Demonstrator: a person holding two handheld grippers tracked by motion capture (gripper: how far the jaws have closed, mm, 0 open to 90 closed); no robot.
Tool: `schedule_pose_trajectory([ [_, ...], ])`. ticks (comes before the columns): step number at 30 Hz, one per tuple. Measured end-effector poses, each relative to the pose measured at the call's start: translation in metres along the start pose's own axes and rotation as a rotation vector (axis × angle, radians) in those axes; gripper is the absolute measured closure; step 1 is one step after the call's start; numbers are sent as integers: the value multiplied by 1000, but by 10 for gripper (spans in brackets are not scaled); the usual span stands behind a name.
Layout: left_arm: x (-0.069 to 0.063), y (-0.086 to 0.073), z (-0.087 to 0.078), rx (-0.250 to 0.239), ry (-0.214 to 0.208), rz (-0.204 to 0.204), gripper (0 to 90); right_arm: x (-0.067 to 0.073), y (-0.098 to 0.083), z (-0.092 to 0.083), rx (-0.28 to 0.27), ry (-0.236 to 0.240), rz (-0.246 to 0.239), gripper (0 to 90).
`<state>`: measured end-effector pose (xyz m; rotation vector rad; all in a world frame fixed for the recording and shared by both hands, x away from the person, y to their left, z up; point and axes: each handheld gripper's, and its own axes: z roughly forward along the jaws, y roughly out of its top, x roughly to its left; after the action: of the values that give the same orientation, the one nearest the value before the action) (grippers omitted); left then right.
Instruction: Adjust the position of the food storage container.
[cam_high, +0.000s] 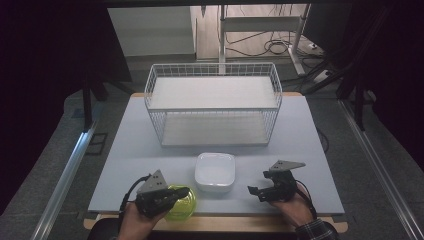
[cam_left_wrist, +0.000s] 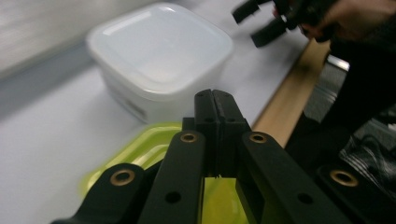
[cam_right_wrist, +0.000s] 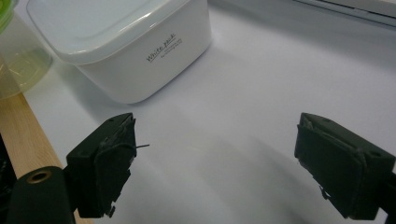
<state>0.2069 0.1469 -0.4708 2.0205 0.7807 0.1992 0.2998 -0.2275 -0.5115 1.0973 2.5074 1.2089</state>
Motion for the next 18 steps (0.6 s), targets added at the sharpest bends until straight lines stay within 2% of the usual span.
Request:
schedule_pose_trajectory([
  [7,-19,-10,10,19,-36,-14,898,1,0,1,9,0,-10,147],
  [11,-30,-15,18,58,-27,-3,898,1,0,1,15,-3,-10,148],
  [18,-37,-20,29,136,8,16,898,0,-1,2,22,-4,-11,148],
])
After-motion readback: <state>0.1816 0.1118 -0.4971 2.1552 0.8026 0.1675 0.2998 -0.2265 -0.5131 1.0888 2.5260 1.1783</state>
